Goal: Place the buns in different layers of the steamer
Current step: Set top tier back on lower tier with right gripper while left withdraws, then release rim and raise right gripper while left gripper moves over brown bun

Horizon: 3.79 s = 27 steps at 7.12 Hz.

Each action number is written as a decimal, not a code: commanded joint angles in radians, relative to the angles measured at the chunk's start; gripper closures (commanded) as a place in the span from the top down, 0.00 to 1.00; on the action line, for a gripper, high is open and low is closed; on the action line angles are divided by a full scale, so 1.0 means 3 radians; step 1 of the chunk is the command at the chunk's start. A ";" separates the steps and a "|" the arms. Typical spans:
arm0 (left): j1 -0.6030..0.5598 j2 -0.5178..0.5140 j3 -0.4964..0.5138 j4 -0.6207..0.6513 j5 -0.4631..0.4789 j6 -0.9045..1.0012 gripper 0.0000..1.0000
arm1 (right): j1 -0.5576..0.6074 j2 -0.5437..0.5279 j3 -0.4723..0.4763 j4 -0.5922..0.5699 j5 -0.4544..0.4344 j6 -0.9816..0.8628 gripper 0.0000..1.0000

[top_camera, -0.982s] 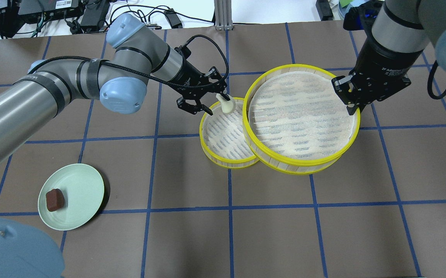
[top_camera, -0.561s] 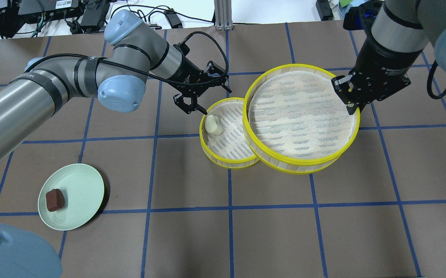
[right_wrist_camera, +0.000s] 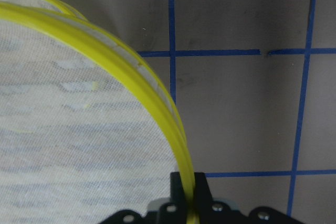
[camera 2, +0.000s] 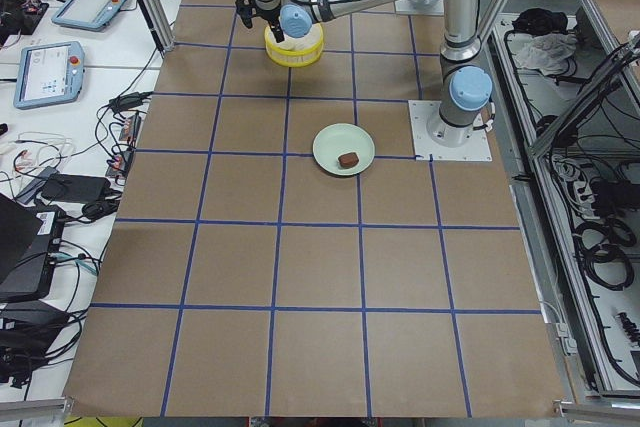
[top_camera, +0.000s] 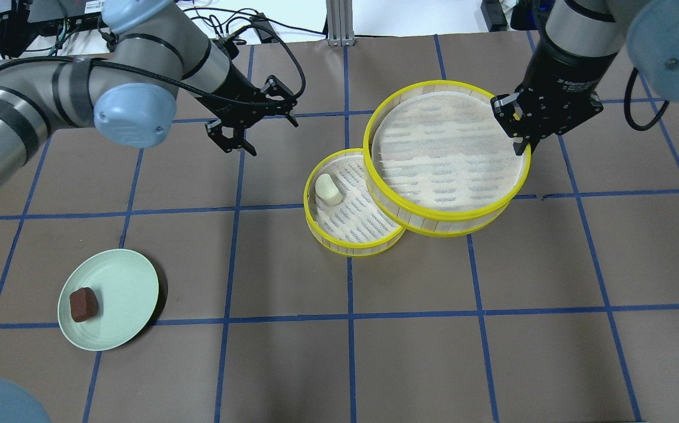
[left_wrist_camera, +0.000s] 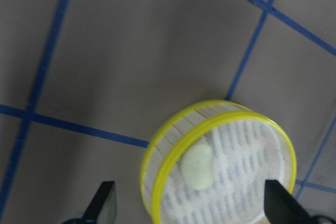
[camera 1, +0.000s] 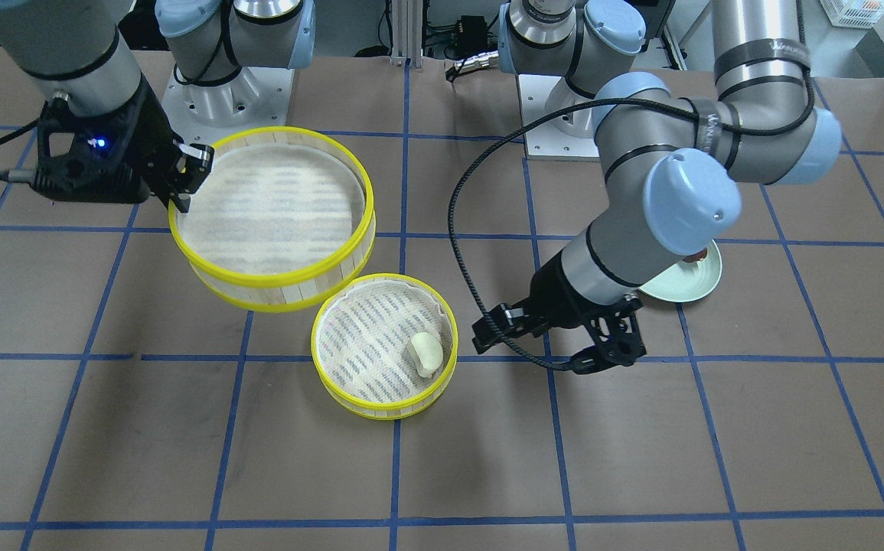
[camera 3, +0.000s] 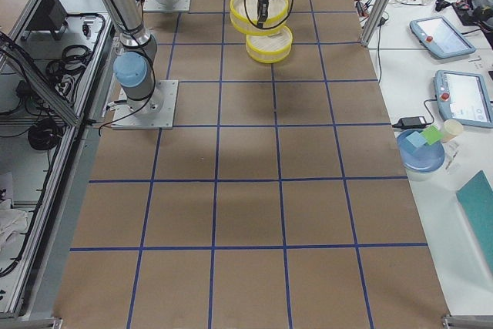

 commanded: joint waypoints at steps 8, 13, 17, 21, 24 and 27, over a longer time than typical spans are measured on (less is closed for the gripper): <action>0.1516 0.0647 -0.0480 -0.1283 0.1159 0.1963 0.99 | 0.0665 0.0972 0.0120 -0.0994 -0.0035 0.0830 0.00; 0.1783 0.0381 -0.0686 -0.1283 0.1334 0.2398 1.00 | 0.0676 0.1013 0.0186 -0.1117 -0.0045 0.0820 0.00; 0.1926 0.0360 -0.0635 -0.1293 0.1575 0.2429 1.00 | 0.0691 0.1043 0.0197 -0.1107 -0.0055 0.0820 0.00; 0.1941 0.0355 -0.0630 -0.1329 0.1579 0.2460 1.00 | 0.0742 0.1038 0.0273 -0.1138 -0.0096 0.0815 0.00; 0.1921 0.0345 -0.0630 -0.1359 0.1554 0.2486 1.00 | 0.0737 0.0932 0.0263 -0.1194 -0.0162 0.0784 1.00; 0.1936 0.0334 -0.0604 -0.1329 0.1539 0.2445 1.00 | 0.0691 0.0075 0.0197 -0.0829 -0.0106 0.0723 1.00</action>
